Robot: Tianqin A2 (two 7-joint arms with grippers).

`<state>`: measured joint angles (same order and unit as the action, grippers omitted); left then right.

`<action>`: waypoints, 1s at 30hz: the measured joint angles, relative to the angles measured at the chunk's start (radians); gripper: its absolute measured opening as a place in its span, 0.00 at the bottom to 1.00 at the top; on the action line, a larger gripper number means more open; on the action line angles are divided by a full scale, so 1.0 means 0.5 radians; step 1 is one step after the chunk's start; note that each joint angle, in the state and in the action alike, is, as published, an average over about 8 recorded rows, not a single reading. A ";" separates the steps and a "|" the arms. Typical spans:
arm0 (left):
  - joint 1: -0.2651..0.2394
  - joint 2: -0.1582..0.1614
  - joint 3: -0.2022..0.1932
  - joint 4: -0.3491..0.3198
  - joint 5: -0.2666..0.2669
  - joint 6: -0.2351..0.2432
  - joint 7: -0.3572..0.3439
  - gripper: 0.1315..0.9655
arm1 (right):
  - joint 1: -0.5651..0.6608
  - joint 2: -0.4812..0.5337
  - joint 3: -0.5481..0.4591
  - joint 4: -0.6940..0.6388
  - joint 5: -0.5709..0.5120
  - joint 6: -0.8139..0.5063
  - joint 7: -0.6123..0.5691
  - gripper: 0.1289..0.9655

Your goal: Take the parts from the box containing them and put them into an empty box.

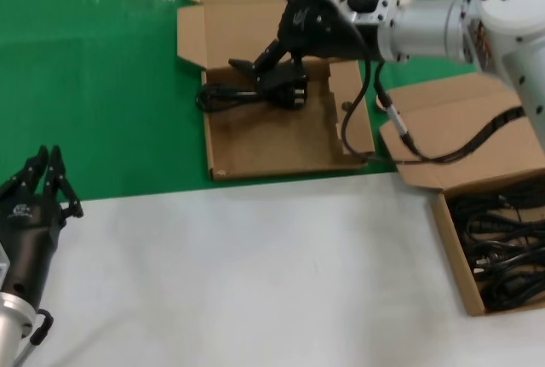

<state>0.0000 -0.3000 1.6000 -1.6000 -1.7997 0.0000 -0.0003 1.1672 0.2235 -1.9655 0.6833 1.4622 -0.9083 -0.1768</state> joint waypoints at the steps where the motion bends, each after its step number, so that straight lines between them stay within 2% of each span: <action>1: 0.000 0.000 0.000 0.000 0.000 0.000 0.000 0.05 | -0.020 0.001 0.006 0.016 0.006 0.016 0.003 0.80; 7: 0.000 0.000 0.000 0.000 0.000 0.000 0.000 0.10 | -0.178 0.012 0.056 0.140 0.051 0.139 0.027 0.89; 12: 0.000 0.000 0.000 0.000 0.000 0.000 0.000 0.20 | -0.331 0.022 0.104 0.260 0.096 0.258 0.050 0.96; 15: 0.000 0.000 0.000 0.000 0.000 0.000 0.000 0.26 | -0.427 0.028 0.134 0.336 0.124 0.333 0.065 0.97; 19: 0.000 0.000 0.000 0.000 0.000 0.000 0.000 0.26 | -0.555 0.036 0.174 0.436 0.161 0.432 0.084 0.99; 27: 0.000 0.000 0.000 0.000 0.000 0.000 0.000 0.50 | -0.810 0.053 0.254 0.636 0.234 0.630 0.123 1.00; 28: 0.000 0.000 0.000 0.000 0.000 0.000 0.000 0.50 | -0.842 0.055 0.264 0.662 0.244 0.655 0.128 1.00; 30: 0.000 0.000 0.000 0.000 0.000 0.000 0.000 0.56 | -0.906 0.059 0.284 0.711 0.262 0.705 0.137 1.00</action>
<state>0.0000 -0.3000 1.6000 -1.6000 -1.7998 0.0000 -0.0003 0.7143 0.2532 -1.8237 1.0389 1.5932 -0.5559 -0.1082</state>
